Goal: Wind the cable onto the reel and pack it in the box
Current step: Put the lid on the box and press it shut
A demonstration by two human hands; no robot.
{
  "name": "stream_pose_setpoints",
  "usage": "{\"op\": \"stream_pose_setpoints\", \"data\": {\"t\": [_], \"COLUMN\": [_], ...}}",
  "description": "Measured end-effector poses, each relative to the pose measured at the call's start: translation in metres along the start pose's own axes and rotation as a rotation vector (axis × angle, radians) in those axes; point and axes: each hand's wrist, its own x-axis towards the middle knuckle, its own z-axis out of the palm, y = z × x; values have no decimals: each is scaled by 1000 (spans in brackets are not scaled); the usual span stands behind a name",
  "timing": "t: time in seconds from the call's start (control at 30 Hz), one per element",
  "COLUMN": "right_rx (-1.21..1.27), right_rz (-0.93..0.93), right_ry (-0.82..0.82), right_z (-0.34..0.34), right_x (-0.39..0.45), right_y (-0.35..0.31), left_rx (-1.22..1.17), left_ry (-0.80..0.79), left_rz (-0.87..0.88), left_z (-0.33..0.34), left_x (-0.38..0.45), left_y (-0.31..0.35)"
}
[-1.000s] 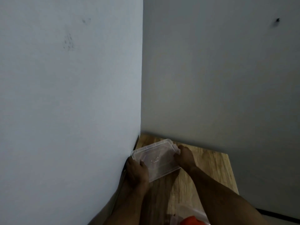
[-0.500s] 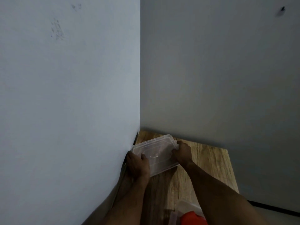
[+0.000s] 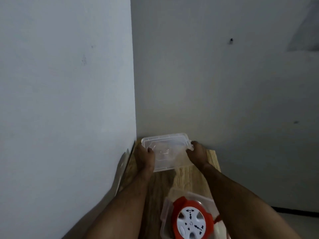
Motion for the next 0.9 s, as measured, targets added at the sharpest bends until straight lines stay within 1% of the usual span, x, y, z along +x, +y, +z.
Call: {"op": "stream_pose_setpoints", "data": {"t": [0.13, 0.3, 0.47, 0.53, 0.57, 0.6, 0.63, 0.67, 0.7, 0.73, 0.8, 0.83, 0.9], "right_rx": [9, 52, 17, -4, -9, -10, -10, -10, -7, -4, -1, -8, -42], "right_rz": [26, 72, 71, 66, 67, 69, 69, 66, 58, 48, 13, -10, -63], "right_ry": [58, 87, 114, 126, 137, 147, 154, 156, 156, 154, 157, 165, 184], "right_z": [-36, -68, -89, -95, -98, -101, -104, -106, -109, -111, -115, -118, -123], "right_x": [-32, -72, -109, -124, -132, -140, -147, -154, -160, -167, -181, -187, -198], "right_y": [7, 19, 42, 52, 56, 60, 64, 68, 72, 75, 81, 83, 88], "left_rx": [-40, 35, 123, 143, 147, 153, 129, 122, 155, 165, 165, 131, 39], "left_ry": [-52, -146, -220, -273, -323, -406, -549, -663, -682, -610, -388, -370, -392], "left_rz": [38, 155, 337, 288, 252, 228, 215, 247, 272, 232, 253, 289, 346], "left_z": [-13, -42, -73, -76, -79, -81, -83, -87, -88, -85, -83, -82, -85], "left_x": [-31, -75, -120, -135, -137, -135, -132, -134, -135, -138, -151, -158, -164], "left_y": [20, 28, 33, 33, 32, 28, 24, 22, 20, 16, 13, 10, 4]}}
